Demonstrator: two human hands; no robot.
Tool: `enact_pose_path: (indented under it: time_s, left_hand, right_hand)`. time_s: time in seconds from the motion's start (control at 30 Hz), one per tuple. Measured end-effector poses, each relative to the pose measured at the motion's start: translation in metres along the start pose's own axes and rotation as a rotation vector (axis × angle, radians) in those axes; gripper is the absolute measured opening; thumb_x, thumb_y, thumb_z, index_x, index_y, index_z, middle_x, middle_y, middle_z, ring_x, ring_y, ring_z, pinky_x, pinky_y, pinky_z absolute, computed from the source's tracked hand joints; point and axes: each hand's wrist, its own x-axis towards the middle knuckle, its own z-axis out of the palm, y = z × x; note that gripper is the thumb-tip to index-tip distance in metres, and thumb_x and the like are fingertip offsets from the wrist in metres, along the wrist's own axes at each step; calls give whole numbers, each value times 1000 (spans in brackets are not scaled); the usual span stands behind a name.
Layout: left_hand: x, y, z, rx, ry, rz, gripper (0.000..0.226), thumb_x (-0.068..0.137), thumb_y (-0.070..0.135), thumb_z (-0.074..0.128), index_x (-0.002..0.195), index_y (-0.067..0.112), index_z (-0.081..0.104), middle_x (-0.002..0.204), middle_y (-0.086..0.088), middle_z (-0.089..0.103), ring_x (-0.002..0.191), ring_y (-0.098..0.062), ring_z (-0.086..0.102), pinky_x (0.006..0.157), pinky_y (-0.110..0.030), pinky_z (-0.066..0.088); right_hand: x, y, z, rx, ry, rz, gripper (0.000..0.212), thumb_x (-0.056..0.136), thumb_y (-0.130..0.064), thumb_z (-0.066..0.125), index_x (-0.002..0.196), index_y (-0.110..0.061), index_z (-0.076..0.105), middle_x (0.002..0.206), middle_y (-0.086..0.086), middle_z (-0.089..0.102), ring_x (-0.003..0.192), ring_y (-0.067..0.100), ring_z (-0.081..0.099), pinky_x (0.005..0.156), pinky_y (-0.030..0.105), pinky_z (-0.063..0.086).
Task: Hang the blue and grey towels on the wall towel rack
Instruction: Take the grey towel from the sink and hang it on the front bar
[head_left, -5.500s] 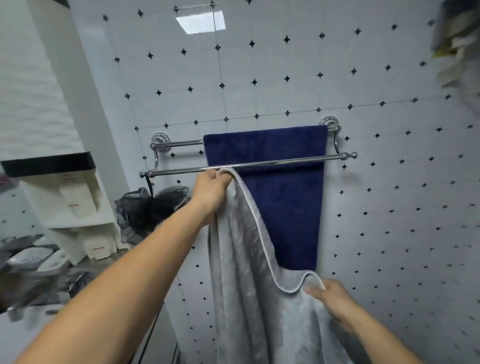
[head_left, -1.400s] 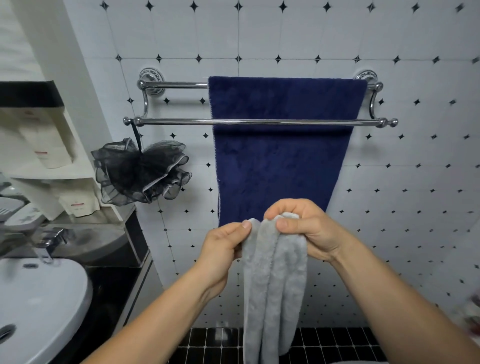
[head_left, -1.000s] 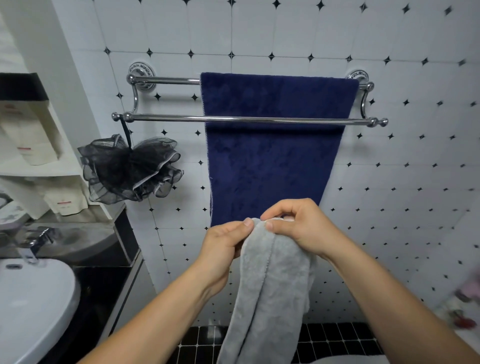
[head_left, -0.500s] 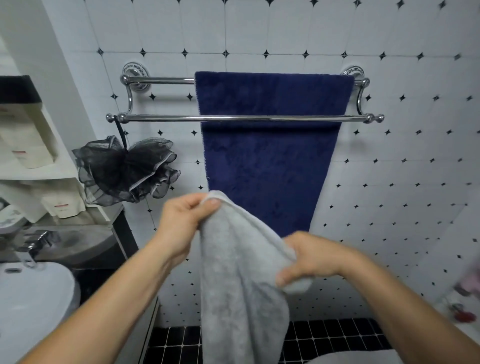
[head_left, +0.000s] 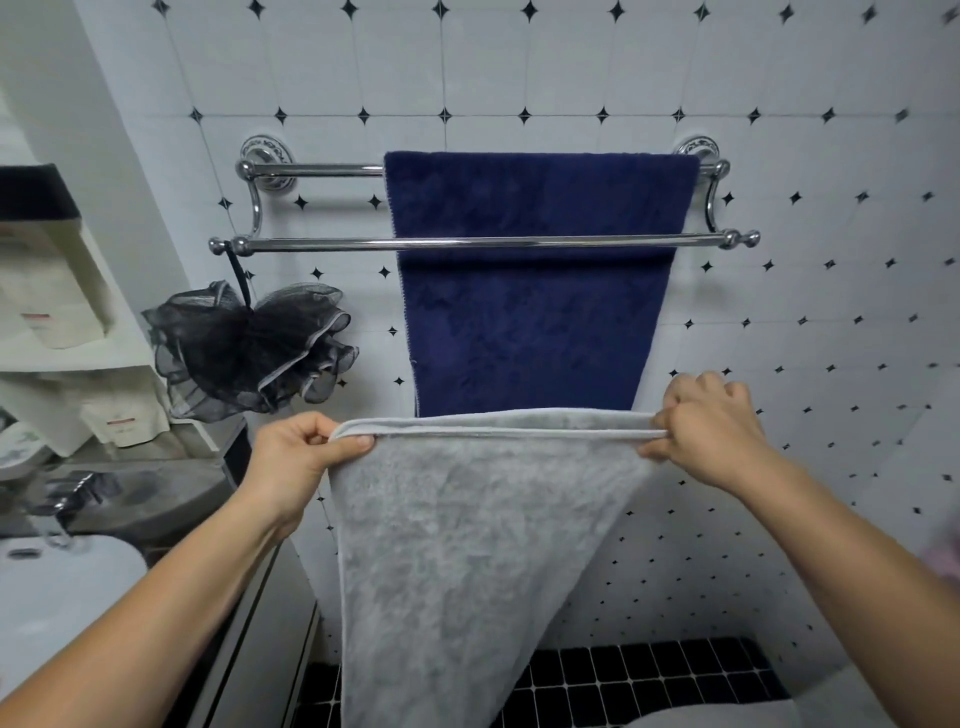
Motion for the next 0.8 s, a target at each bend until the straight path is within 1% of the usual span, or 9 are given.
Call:
enact_pose_path:
  time_s: [0.07,0.13,0.2,0.27,0.37,0.5,0.57,0.7,0.8]
  left_hand:
    - [1,-1,0,-1,20,11,25,67,1,83,59,9,60,53,3,66,49,-5,61,48,-15,48]
    - [5,-1,-2,3,25,28,24,70,6,82,56,15,65,55,3,68,51,-6,62,49,-16,50]
    - [9,0,-4,21,15,49,20,74,12,80,57,17,70,57,4,70,53,-6,63,51,-16,50]
    - [13,-1,-7,35,37,56,17,77,15,79,61,20,73,59,5,70,56,-8,62,56,-19,51]
    - [20,-1,-11,59,113,62,19,79,19,79,62,18,71,59,5,66,63,-14,57,62,-26,46]
    - [23,-1,-4,95,107,105,21,78,17,79,64,13,64,64,-1,60,61,-12,53,57,-20,43]
    - [21,1,10,124,58,132,21,78,15,79,65,11,63,66,-2,60,61,-9,53,57,-17,44]
    - [30,10,19,142,147,159,23,79,15,78,66,11,61,66,-2,57,63,-13,49,56,-16,42]
    - [31,13,23,188,111,186,23,79,16,78,65,12,61,66,-4,58,66,-16,49,61,-29,40]
  right_hand:
    - [2,1,-6,150,53,114,29,72,-60,73,79,-32,74,102,-10,46,102,20,37,83,33,27]
    - [1,-1,-13,575,5,155,20,71,-44,82,73,-25,77,95,-6,60,96,21,53,83,32,42]
    - [-9,-9,-26,1040,-196,96,15,67,-28,87,61,-21,74,68,-6,67,68,15,61,63,22,48]
    - [-23,-17,-34,1171,-388,-82,19,60,-22,90,65,-15,73,61,-6,65,60,10,60,58,18,46]
    - [-38,-27,-37,1108,-626,-285,22,60,-24,89,77,-21,74,75,2,71,69,11,65,63,23,50]
    - [-15,-5,-39,656,-251,-76,19,79,-24,78,67,-32,66,69,1,63,63,14,56,53,19,41]
    - [-9,-1,-39,563,-174,8,20,78,-26,78,64,-32,64,70,-1,65,70,19,61,57,26,43]
    - [-20,-11,-31,576,-608,-250,21,66,-43,81,70,-25,70,71,-2,64,64,10,56,63,31,45]
    - [-5,11,-33,707,-176,117,21,75,-27,81,73,-9,70,62,1,54,56,17,48,52,26,36]
